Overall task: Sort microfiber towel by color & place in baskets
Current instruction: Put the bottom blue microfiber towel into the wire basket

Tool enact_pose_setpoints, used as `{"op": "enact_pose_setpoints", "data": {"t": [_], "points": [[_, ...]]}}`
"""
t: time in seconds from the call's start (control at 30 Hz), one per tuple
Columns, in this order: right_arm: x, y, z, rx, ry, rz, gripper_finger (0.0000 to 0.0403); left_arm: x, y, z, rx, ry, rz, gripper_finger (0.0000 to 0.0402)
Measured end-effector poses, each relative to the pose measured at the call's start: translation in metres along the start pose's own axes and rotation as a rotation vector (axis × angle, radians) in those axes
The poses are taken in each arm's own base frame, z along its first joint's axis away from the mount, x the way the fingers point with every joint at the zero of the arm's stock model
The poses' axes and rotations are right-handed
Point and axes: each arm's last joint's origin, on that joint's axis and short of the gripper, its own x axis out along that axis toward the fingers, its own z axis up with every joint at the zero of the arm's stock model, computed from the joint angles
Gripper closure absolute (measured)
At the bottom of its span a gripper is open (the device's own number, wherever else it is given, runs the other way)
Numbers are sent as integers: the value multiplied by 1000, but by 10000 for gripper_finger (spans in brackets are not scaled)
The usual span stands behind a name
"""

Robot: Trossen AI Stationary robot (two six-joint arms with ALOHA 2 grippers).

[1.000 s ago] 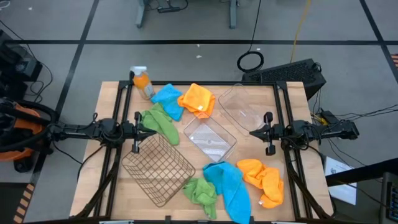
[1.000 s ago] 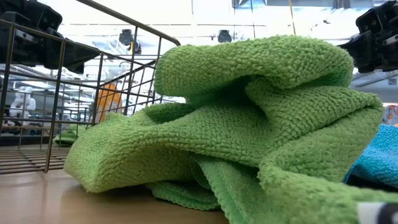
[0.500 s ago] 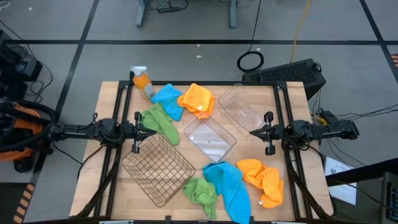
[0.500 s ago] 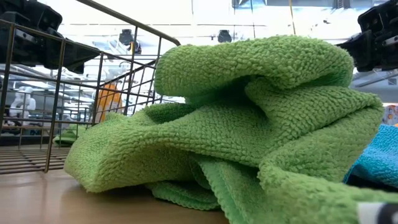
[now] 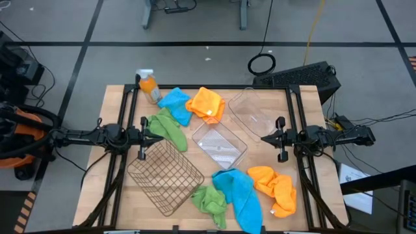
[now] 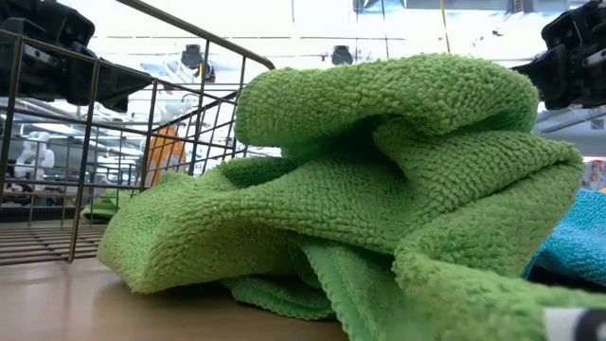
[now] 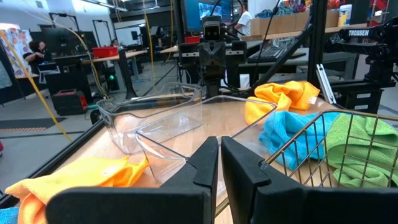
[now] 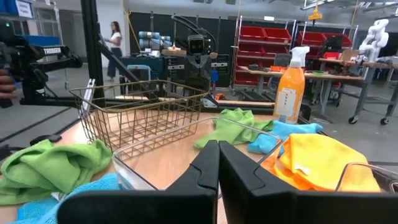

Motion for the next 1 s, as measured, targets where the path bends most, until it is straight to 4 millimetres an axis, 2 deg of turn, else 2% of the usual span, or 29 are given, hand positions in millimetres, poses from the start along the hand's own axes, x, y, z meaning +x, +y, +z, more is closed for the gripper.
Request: {"op": "enact_pose_setpoints", "data": {"t": [0.3,0.47,0.6,0.77,1.0], "points": [[0,0,6,43,-40,-3,403,0,0,0,0,0,0,372],[1,-1,29,63,-57,-3,403,0,0,0,0,0,0,372],[4,-2,63,64,-59,-3,403,0,0,0,0,1,0,372],[11,-3,117,40,-12,-3,403,0,0,0,0,1,0,372],[33,-2,189,26,68,-2,403,0,0,0,0,0,0,372]]}}
